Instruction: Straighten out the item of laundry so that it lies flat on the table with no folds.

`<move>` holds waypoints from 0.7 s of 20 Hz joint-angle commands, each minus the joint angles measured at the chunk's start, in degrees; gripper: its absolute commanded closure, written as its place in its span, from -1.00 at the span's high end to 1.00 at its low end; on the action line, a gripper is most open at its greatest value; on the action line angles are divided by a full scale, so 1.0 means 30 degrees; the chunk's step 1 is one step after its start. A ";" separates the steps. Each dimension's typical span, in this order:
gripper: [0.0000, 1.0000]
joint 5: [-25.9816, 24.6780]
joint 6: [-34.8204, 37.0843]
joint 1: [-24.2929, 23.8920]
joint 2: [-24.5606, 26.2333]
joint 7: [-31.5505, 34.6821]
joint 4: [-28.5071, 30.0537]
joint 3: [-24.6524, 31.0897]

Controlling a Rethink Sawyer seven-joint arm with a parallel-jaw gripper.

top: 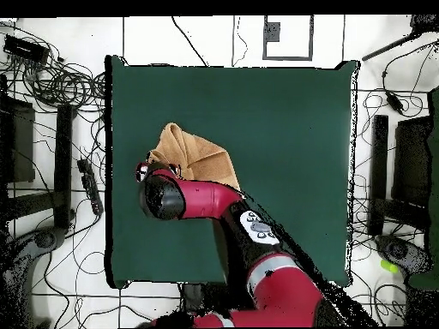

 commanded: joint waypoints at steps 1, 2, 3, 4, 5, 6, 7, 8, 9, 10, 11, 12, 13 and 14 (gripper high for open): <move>-1.00 0.1488 0.1437 -0.0482 -0.1116 0.4680 0.2527 0.1872; -1.00 0.1570 0.1503 -0.0792 -0.1349 0.4761 0.3098 0.2163; -1.00 0.1560 0.1746 -0.1185 -0.1576 0.4636 0.3645 0.2478; -1.00 0.1361 0.2008 -0.1755 -0.1695 0.4259 0.4177 0.2899; -1.00 0.1163 0.2269 -0.2325 -0.1814 0.3883 0.4708 0.3320; -1.00 0.0757 0.2183 -0.2929 -0.1785 0.3439 0.5077 0.3701; -1.00 0.0270 0.1856 -0.3565 -0.1683 0.3064 0.5451 0.4082; -1.00 -0.0157 0.1670 -0.4055 -0.1550 0.2673 0.5703 0.4321; -1.00 -0.0516 0.1464 -0.4434 -0.1388 0.2368 0.5887 0.4490; -1.00 -0.0816 0.1072 -0.4778 -0.1189 0.2265 0.6103 0.4700; -1.00 -0.1088 0.0719 -0.5001 -0.1054 0.2228 0.6270 0.4818; -1.00 -0.1309 0.0476 -0.4993 -0.1019 0.2197 0.6274 0.4716; -1.00 -0.1518 0.0307 -0.4852 -0.1068 0.2179 0.6307 0.4489; -1.00 -0.1698 0.0160 -0.4708 -0.1104 0.2188 0.6338 0.4280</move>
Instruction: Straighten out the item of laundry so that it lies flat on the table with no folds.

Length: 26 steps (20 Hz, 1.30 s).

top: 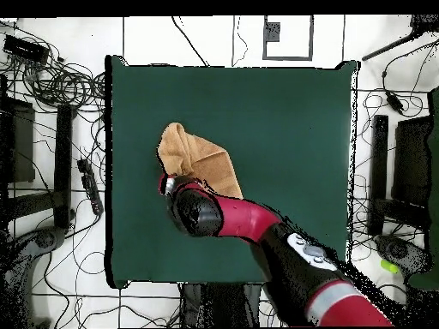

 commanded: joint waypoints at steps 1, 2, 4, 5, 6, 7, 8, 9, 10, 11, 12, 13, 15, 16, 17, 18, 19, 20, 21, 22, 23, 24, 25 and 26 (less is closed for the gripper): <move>-1.00 -0.1375 0.0039 -0.0134 0.0565 0.2218 0.2670 0.2039; -1.00 -0.1515 -0.0154 -0.0139 0.0677 0.2322 0.2738 0.2044; -1.00 -0.1776 -0.0325 0.0143 0.0821 0.2371 0.2603 0.1700; -1.00 -0.1914 -0.0444 0.0301 0.0877 0.2413 0.2581 0.1512; -1.00 -0.2150 -0.0935 0.0279 0.0926 0.2586 0.2731 0.1539; -1.00 -0.2280 -0.1539 0.0061 0.0923 0.2948 0.3078 0.1841; -1.00 -0.2236 -0.1838 -0.0217 0.0922 0.3299 0.3415 0.2279; -1.00 -0.2192 -0.2136 -0.0495 0.0922 0.3650 0.3753 0.2717; -1.00 -0.2010 -0.2305 -0.0791 0.0961 0.4049 0.4128 0.3252; -1.00 -0.1911 -0.2585 -0.0889 0.1027 0.4359 0.4348 0.3547; -1.00 -0.1986 -0.2948 -0.0821 0.1117 0.4452 0.4452 0.3598; -1.00 -0.2154 -0.3757 -0.0787 0.1352 0.4676 0.4612 0.3675; -1.00 -0.2484 -0.5088 -0.0695 0.1795 0.4930 0.4849 0.3807; -1.00 -0.2561 -0.5486 -0.0814 0.2025 0.5052 0.5004 0.4062; -1.00 -0.2642 -0.5887 -0.0896 0.2107 0.5202 0.5250 0.4314; -1.00 -0.2722 -0.6287 -0.0977 0.2188 0.5352 0.5495 0.4567; -1.00 -0.2787 -0.6774 -0.0878 0.2101 0.5506 0.5770 0.4657; -1.00 -0.2791 -0.7374 -0.0732 0.2070 0.5740 0.6042 0.4747; -1.00 -0.2750 -0.7966 -0.0397 0.1988 0.5883 0.6229 0.4637; -1.00 -0.2676 -0.8498 0.0060 0.1782 0.5896 0.6380 0.4381; -1.00 -0.2621 -0.8876 0.0377 0.1721 0.5927 0.6503 0.4245; -1.00 -0.2595 -0.9326 0.0588 0.1741 0.5996 0.6657 0.4225; -1.00 -0.2622 -0.9819 0.0735 0.1798 0.6068 0.6822 0.4256; -1.00 -0.2670 -1.0311 0.0871 0.1886 0.6130 0.6990 0.4283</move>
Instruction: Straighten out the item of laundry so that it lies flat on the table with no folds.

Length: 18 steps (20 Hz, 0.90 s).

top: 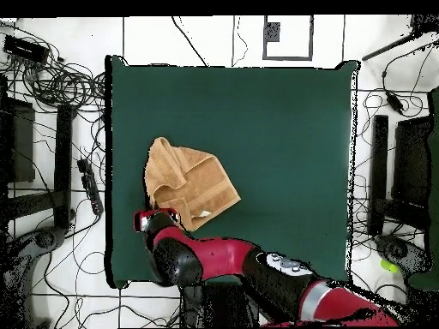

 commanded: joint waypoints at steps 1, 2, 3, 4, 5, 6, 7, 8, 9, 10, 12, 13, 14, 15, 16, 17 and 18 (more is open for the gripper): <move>-1.00 -0.0325 -0.3055 0.1492 0.0964 0.6144 0.2283 0.1937; -1.00 -0.0436 -0.3655 0.1735 0.1092 0.6117 0.2397 0.1777; -1.00 -0.0532 -0.4071 0.2056 0.1169 0.5953 0.2453 0.1456; -1.00 -0.0684 -0.4479 0.2342 0.1343 0.5759 0.2454 0.1074; -1.00 -0.1046 -0.4971 0.2531 0.1718 0.5498 0.2366 0.0685; -1.00 -0.1648 -0.5591 0.2596 0.2237 0.5164 0.2162 0.0275; -1.00 -0.2355 -0.6206 0.2554 0.2793 0.4896 0.1949 -0.0037; -1.00 -0.2971 -0.6539 0.2500 0.3176 0.4584 0.1748 -0.0389; -1.00 -0.3599 -0.6630 0.2251 0.3585 0.4444 0.1603 -0.0497; -1.00 -0.4256 -0.6479 0.1779 0.4016 0.4504 0.1515 -0.0306; -1.00 -0.4813 -0.6158 0.1609 0.4065 0.4172 0.1483 -0.0594; -1.00 -0.4956 -0.6034 0.1599 0.3999 0.4043 0.1497 -0.0733; -1.00 -0.5139 -0.5952 0.1517 0.4032 0.4024 0.1545 -0.0789; -1.00 -0.5285 -0.5694 0.1350 0.4052 0.4021 0.1535 -0.0731; -1.00 -0.5411 -0.5364 0.1155 0.4065 0.4012 0.1512 -0.0608; -1.00 -0.5545 -0.5058 0.0957 0.4055 0.3971 0.1513 -0.0507; -1.00 -0.5660 -0.4928 0.0902 0.3894 0.3805 0.1502 -0.0557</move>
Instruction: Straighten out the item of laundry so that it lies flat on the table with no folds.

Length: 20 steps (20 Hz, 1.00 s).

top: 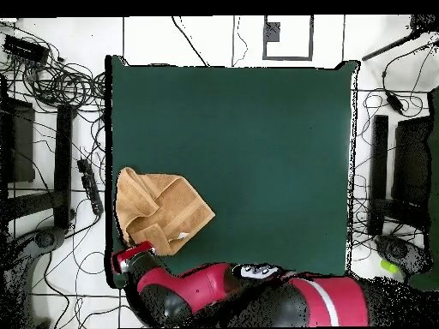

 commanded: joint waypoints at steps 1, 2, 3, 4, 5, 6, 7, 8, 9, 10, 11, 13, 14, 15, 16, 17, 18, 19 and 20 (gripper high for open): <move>-1.00 -0.0868 0.0727 -0.0372 0.0869 0.3759 -0.0295 -0.0076; -1.00 -0.0890 0.0732 -0.0504 0.0872 0.3816 -0.0246 -0.0021; -1.00 -0.0882 0.0792 -0.0659 0.0911 0.3887 -0.0215 0.0087; -1.00 -0.0907 0.0740 -0.0740 0.0942 0.3912 -0.0190 0.0147; -1.00 -0.0911 0.0692 -0.0773 0.0920 0.3880 -0.0161 0.0128; -1.00 -0.0918 0.0745 -0.0855 0.0931 0.3868 -0.0141 0.0189; -1.00 -0.0965 0.0850 -0.0996 0.1023 0.3875 -0.0135 0.0293; -1.00 -0.0991 0.1030 -0.1106 0.1056 0.3855 -0.0101 0.0369; -1.00 -0.0875 0.1392 -0.1191 0.1066 0.3842 -0.0007 0.0387; -1.00 -0.0804 0.1796 -0.1234 0.1119 0.3750 -0.0005 0.0328; -1.00 -0.0932 0.1596 -0.1248 0.1212 0.3691 -0.0057 0.0196; -1.00 -0.1344 0.1044 -0.1258 0.1626 0.3629 -0.0299 0.0005; -1.00 -0.1496 0.0898 -0.1339 0.1686 0.3617 -0.0362 0.0044; -1.00 -0.1585 0.0965 -0.1453 0.1644 0.3592 -0.0365 0.0136; -1.00 -0.1683 0.1149 -0.1619 0.1663 0.3592 -0.0360 0.0259; -1.00 -0.1871 0.0755 -0.1639 0.1612 0.3563 -0.0372 0.0218; -1.00 -0.2033 0.0485 -0.1664 0.1503 0.3477 -0.0370 0.0165; -1.00 -0.2059 0.0922 -0.1842 0.1421 0.3420 -0.0346 0.0287; 1.00 -0.2145 0.1025 -0.2099 0.1517 0.3614 -0.0304 0.0500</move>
